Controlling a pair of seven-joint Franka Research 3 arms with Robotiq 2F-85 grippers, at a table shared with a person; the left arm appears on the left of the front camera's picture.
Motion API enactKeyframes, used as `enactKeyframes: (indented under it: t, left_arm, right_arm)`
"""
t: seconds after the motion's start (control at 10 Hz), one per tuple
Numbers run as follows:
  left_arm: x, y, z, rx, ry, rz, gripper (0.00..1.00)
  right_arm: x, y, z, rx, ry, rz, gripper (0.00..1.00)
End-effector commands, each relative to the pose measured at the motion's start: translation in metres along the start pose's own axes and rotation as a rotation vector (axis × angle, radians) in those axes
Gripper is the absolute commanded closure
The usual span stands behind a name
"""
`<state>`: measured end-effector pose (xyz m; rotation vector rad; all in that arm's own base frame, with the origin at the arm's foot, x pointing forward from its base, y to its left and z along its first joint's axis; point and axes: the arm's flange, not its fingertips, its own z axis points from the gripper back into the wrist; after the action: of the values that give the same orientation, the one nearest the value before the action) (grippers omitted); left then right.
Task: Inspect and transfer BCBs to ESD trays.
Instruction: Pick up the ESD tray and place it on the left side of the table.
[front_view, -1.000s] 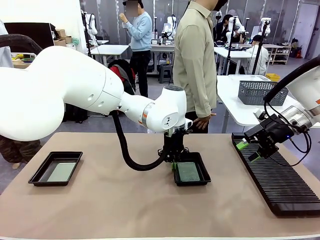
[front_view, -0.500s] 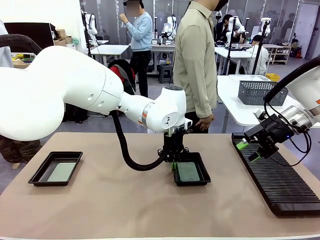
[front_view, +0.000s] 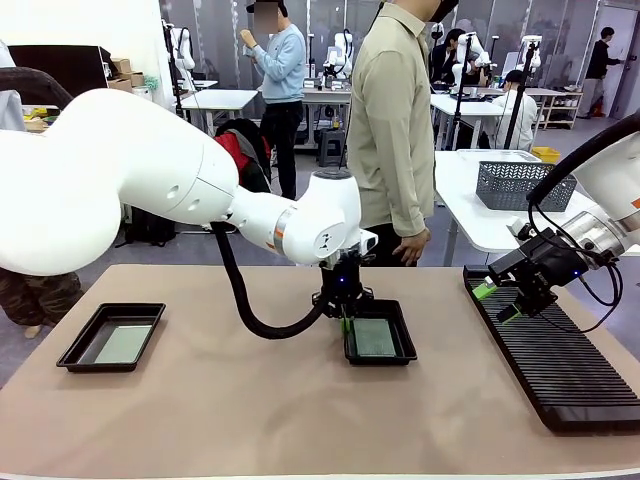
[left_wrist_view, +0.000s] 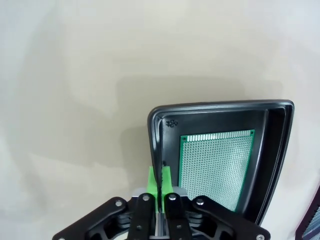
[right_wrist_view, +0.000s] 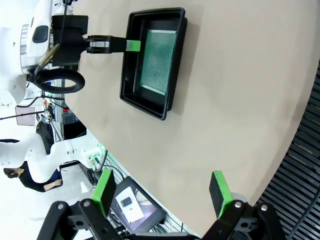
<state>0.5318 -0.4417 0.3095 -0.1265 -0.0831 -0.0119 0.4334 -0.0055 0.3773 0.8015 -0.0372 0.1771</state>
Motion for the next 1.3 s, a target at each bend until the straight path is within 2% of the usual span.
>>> enactKeyframes:
  t: [0.0,0.3,0.7,1.2]
  left_arm:
    - [-0.008,0.032,0.004,-0.104,0.018,-0.041,0.97]
    - [-0.007,0.067,0.009,-0.19,0.034,-0.067,0.97]
    - [-0.015,0.133,0.041,-0.237,0.044,-0.078,0.97]
    - [-0.031,0.219,0.067,-0.178,0.009,-0.104,0.97]
  right_arm:
    - [0.0,0.002,0.001,0.002,-0.004,-0.006,0.0]
    - [0.0,0.002,0.001,0.002,-0.004,-0.006,0.0]
    - [0.0,0.002,0.001,0.002,-0.004,-0.006,0.0]
    - [0.0,0.002,0.001,0.002,-0.004,-0.006,0.0]
